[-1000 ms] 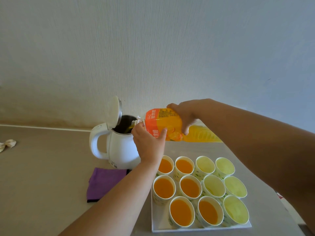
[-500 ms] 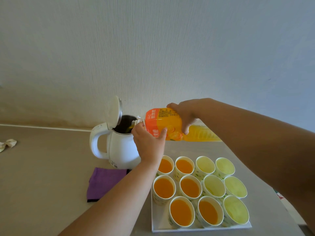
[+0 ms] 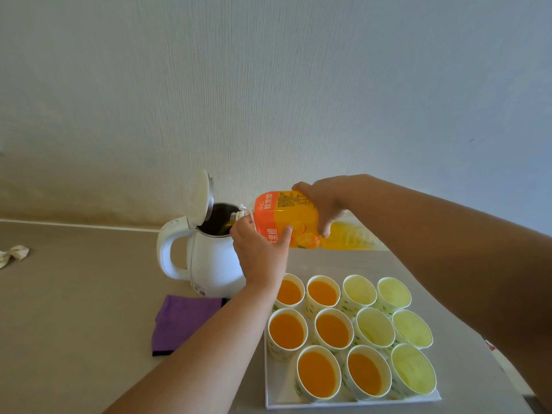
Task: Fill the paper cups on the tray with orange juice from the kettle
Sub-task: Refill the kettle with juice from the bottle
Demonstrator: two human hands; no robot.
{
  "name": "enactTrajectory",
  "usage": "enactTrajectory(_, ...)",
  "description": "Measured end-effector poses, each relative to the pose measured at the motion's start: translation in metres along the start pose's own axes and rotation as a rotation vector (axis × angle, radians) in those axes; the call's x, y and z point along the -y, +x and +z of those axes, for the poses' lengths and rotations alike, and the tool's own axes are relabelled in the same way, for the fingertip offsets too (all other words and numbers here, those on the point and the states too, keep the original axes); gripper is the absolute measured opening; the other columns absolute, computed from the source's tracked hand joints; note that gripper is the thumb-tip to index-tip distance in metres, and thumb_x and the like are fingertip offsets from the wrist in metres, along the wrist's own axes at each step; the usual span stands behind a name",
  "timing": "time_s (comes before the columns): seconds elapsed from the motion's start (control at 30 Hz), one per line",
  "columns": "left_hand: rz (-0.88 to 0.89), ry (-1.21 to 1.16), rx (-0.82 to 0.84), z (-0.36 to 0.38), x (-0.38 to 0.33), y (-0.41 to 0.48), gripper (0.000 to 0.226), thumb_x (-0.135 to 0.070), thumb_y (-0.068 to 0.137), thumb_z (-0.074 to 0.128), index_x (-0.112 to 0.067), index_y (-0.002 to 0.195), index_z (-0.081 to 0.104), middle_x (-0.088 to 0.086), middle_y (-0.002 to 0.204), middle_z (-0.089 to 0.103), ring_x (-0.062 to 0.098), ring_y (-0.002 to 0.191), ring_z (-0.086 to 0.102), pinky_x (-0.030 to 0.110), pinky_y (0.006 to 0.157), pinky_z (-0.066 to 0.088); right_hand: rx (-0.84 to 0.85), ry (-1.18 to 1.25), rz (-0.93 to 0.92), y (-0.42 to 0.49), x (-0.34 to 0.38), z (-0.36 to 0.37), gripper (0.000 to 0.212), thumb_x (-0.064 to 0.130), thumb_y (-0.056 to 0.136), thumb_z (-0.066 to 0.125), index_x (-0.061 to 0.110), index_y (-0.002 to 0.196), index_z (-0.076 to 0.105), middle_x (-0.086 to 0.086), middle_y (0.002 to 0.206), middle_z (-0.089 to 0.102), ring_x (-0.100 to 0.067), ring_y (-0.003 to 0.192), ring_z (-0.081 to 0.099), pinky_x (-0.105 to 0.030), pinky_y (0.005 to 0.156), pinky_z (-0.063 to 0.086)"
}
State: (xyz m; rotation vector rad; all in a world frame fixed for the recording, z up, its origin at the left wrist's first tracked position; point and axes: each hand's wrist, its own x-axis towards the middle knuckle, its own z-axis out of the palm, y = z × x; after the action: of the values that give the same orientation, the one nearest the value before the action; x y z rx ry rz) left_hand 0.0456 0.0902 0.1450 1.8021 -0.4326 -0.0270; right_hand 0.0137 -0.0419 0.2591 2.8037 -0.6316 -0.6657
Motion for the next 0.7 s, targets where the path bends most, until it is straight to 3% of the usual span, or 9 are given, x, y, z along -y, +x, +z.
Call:
enactTrajectory(0.27, 0.007, 0.013, 0.000, 0.001, 0.002, 0.000, 0.072, -0.042, 0.075, 0.076, -0.008, 0.129, 0.043, 0.011, 0.128, 0.045, 0.024, 0.115, 0.050, 0.038, 0.090, 0.052, -0.013, 0.057, -0.019, 0.001, -0.005, 0.010, 0.113, 0.032, 0.062, 0.085, 0.023, 0.146, 0.010, -0.005, 0.103, 0.049, -0.022, 0.091, 0.051, -0.033, 0.075, 0.044)
enactTrajectory(0.43, 0.029, 0.026, 0.009, 0.001, 0.005, -0.001, 0.070, -0.042, 0.076, 0.075, -0.008, 0.128, 0.044, 0.011, 0.127, 0.046, 0.022, 0.115, 0.050, 0.033, 0.089, 0.050, -0.044, 0.093, -0.031, 0.003, -0.008, 0.018, 0.116, 0.032, 0.062, 0.085, 0.024, 0.147, 0.007, -0.006, 0.111, 0.049, -0.022, 0.095, 0.049, -0.035, 0.082, 0.047)
enactTrajectory(0.6, 0.121, 0.056, -0.015, -0.001, 0.004, -0.002, 0.067, -0.040, 0.076, 0.075, -0.006, 0.126, 0.046, 0.013, 0.127, 0.046, 0.022, 0.115, 0.048, 0.032, 0.089, 0.050, -0.076, 0.201, -0.029, 0.004, -0.016, 0.024, 0.120, 0.033, 0.061, 0.086, 0.027, 0.148, 0.004, -0.008, 0.128, 0.049, -0.027, 0.111, 0.051, -0.042, 0.093, 0.047)
enactTrajectory(0.7, 0.206, 0.044, -0.030, -0.005, 0.000, -0.002, 0.066, -0.039, 0.077, 0.074, -0.006, 0.127, 0.046, 0.013, 0.127, 0.046, 0.022, 0.115, 0.049, 0.032, 0.089, 0.051, -0.114, 0.324, -0.029, 0.001, -0.021, 0.024, 0.115, 0.032, 0.063, 0.086, 0.024, 0.147, 0.008, -0.007, 0.131, 0.048, -0.027, 0.113, 0.051, -0.036, 0.090, 0.045)
